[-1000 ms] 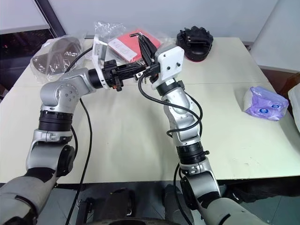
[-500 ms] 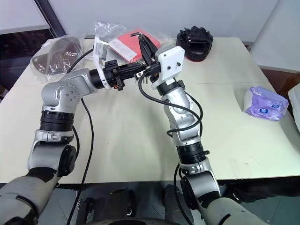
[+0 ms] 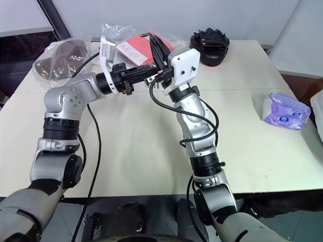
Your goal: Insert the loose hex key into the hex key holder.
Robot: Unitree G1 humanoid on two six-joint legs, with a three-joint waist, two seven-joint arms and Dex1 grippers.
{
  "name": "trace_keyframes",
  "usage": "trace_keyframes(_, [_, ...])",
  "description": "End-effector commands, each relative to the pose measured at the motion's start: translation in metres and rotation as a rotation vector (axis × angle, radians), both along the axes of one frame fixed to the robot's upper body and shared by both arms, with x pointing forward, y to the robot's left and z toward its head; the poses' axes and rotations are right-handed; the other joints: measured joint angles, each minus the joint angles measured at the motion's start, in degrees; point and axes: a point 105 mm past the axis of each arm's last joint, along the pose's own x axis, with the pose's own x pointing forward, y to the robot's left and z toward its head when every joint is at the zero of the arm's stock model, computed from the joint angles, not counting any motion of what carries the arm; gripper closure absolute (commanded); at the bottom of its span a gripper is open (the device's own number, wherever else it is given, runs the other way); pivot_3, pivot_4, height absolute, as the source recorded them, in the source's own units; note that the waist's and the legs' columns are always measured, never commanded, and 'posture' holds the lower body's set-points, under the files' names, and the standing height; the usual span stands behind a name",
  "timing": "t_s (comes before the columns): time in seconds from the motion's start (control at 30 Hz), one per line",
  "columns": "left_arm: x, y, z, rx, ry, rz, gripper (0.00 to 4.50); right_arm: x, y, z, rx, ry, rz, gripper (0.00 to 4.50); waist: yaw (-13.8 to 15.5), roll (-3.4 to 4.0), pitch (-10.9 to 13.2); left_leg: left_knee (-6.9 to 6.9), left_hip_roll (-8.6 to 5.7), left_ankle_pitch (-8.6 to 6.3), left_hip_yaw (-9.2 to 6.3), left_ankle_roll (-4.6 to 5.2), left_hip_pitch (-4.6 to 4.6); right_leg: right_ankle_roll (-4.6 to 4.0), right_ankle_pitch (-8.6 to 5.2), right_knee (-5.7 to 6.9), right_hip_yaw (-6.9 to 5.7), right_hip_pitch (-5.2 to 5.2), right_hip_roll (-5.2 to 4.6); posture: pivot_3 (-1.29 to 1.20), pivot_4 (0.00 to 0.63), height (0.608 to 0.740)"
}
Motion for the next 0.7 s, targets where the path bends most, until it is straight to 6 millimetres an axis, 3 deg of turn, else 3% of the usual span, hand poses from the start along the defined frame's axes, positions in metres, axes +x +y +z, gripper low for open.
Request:
trace_keyframes(0.03, [-0.0065,0.0017,0.0271,-0.044,-0.083,-0.015,4.45,-0.0066,-0.0007,0.0114,0.012,-0.048,0.004,4.45,0.0,0.0,0.0,0.0,0.0,0.0,0.0,0.0,0.0,0.0,0.0,0.0,0.0,0.0,0.0,0.0,0.15,0.74])
trace_keyframes(0.7, [-0.0111,-0.0031,0.0216,-0.017,-0.09,-0.04,4.45,-0.0082,0.0017,0.0184,0.024,-0.063,0.013,4.45,0.0,0.0,0.0,-0.01,0.0,0.0,0.0,0.0,0.0,0.0,0.0,0.0,0.0,-0.01,0.0,0.0,0.15,0.74])
